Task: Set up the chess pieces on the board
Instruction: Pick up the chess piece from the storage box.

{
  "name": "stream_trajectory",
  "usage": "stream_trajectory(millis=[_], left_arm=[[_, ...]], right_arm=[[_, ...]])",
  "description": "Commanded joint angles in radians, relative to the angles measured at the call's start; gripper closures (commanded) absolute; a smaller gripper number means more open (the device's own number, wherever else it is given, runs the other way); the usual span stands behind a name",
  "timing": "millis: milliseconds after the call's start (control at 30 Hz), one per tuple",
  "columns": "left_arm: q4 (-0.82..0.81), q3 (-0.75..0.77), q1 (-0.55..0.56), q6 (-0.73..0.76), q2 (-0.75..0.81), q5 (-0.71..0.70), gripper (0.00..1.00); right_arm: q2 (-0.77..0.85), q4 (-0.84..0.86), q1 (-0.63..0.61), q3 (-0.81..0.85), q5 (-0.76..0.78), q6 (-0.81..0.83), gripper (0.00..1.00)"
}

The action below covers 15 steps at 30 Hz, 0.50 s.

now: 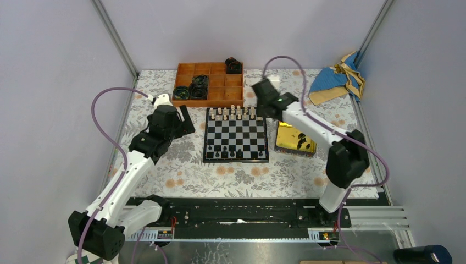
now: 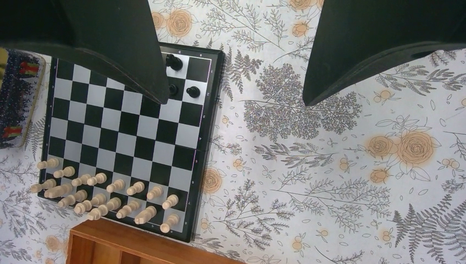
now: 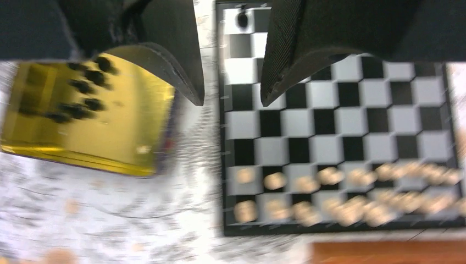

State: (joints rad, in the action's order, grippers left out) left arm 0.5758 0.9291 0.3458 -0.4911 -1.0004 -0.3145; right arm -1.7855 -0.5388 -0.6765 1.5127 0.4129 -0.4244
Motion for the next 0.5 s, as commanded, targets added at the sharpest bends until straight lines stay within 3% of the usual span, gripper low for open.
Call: stream_trajectory(millis=[0, 467], left_arm=[[-0.053, 0.001, -0.005, 0.008, -0.009, 0.010, 0.01], [-0.056, 0.007, -0.005, 0.000, -0.038, 0.039, 0.01]], right_arm=[[0.105, -0.022, 0.120, -0.095, 0.108, -0.046, 0.50], [0.208, 0.024, 0.346, -0.354, 0.088, -0.142, 0.47]])
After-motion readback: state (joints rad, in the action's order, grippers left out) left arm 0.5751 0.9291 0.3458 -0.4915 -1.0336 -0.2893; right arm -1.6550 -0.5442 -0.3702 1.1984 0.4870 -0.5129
